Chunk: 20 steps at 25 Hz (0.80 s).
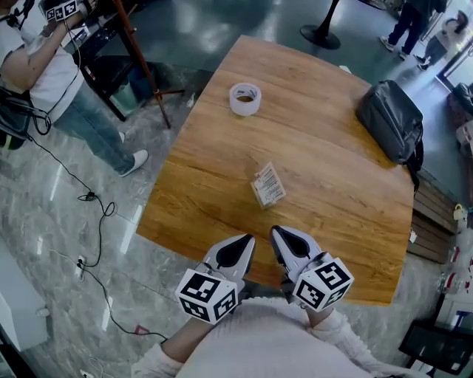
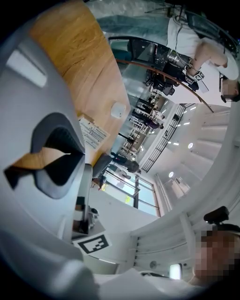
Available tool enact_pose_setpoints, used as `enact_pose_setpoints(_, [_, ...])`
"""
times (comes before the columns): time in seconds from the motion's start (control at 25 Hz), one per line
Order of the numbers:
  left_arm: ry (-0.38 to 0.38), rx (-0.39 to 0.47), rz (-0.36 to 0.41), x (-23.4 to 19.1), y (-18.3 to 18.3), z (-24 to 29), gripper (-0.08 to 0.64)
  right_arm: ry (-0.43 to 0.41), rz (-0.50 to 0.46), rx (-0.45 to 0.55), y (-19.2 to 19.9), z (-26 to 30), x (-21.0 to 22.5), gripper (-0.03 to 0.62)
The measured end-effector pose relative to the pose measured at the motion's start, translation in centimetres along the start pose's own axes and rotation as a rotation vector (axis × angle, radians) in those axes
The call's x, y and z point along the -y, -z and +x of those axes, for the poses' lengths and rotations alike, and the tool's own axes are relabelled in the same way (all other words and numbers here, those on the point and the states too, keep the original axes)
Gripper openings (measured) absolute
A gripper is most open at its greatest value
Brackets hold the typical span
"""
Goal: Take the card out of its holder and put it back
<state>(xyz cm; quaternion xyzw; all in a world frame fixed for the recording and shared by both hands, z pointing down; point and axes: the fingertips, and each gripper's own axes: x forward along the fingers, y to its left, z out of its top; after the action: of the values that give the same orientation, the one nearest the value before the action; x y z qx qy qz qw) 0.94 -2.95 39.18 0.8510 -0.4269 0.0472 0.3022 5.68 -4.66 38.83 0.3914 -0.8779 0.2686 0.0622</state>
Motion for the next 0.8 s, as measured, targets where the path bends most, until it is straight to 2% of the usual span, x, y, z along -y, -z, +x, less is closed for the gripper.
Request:
enact_pose_setpoints(0.32, [0.028,-0.047,0.028,-0.5,-0.4,0.9,0.008,0.070,-0.004,0.029,-0.8,0.6,1.3,-0.002])
enact_pose_setpoints(0.8, [0.070,-0.111,-0.027,-2.1,1.8,2.9,0.008,0.139,-0.045,0.028,0.3,2.9,5.0,-0.001])
